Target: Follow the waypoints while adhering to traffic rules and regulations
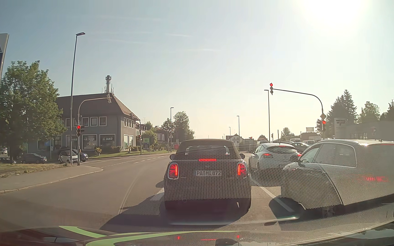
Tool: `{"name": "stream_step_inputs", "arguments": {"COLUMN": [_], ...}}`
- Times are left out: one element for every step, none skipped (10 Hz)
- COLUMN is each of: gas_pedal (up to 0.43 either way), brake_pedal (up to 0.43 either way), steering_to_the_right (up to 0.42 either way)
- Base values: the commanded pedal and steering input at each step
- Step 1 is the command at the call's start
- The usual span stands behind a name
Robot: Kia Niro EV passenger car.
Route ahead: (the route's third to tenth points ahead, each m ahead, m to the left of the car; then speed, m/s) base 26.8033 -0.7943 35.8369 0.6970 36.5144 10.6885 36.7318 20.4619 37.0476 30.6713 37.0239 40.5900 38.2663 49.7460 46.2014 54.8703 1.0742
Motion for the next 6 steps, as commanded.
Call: {"name": "stream_step_inputs", "arguments": {"gas_pedal": [0.000,0.000,0.000,0.000,0.000,0.000], "brake_pedal": [0.201,0.201,0.213,0.220,0.226,0.226], "steering_to_the_right": [-0.005,-0.005,-0.005,-0.005,-0.005,-0.005]}}
